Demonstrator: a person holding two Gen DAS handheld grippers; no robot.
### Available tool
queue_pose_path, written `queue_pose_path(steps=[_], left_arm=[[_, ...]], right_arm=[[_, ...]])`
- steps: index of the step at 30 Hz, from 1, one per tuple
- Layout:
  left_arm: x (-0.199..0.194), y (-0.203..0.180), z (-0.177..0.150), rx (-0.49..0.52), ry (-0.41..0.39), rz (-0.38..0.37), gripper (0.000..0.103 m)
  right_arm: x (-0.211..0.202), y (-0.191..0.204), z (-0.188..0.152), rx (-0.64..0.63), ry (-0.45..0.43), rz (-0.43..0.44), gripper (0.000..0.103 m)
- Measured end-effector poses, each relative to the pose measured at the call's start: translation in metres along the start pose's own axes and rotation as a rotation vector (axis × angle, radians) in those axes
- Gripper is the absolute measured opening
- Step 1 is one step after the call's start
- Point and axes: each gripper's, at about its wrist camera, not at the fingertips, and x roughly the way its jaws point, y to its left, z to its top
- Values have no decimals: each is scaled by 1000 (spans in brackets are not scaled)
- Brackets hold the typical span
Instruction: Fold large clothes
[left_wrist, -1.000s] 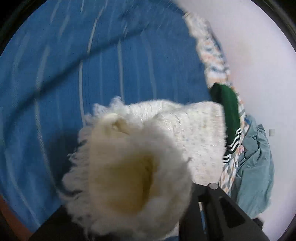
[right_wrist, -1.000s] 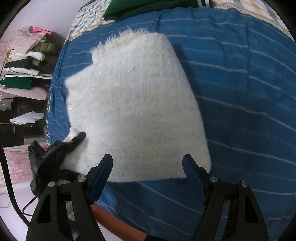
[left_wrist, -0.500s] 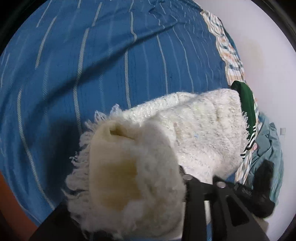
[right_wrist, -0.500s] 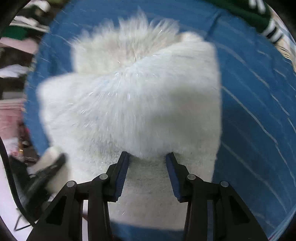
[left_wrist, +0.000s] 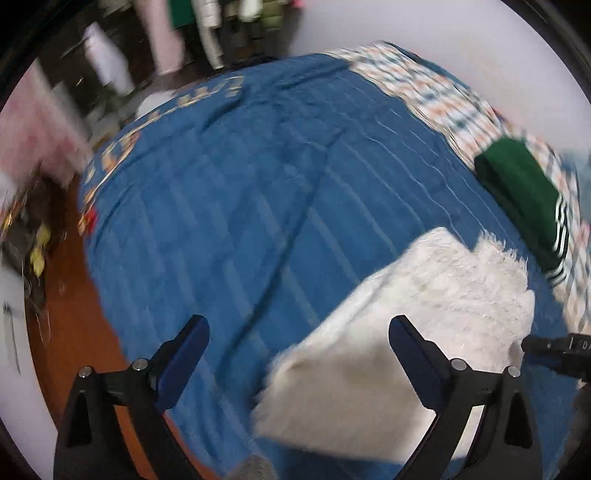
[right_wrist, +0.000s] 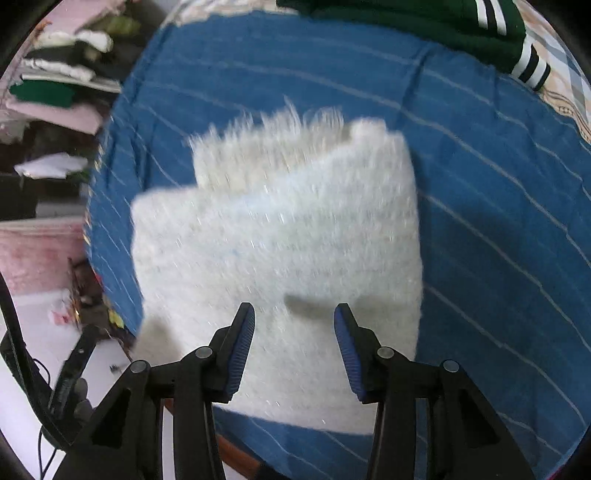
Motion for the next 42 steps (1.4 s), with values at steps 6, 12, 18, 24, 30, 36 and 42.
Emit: queue_pose_path(steps=[6, 12, 18, 24, 30, 36, 42], left_arm=[[85, -87, 16, 229, 175, 15, 100], [111, -89, 19, 218, 209, 22, 102], [116, -91, 17, 194, 202, 34, 102], [115, -93, 13, 186, 191, 39, 102], [106, -86, 14, 137, 193, 13, 101], [33, -21, -13, -80, 141, -95, 100], [25, 45, -92, -406, 263, -241, 100]], right_arm=[[32, 6, 40, -7, 43, -86, 47], [61, -9, 58, -2, 94, -114, 48], [87, -17, 71, 44, 133, -83, 51], [108, 6, 85, 29, 143, -117, 52], [115, 21, 88, 15, 121, -104, 54], [56, 1, 48, -16, 3, 128, 65], [40, -66, -5, 102, -50, 248, 78]])
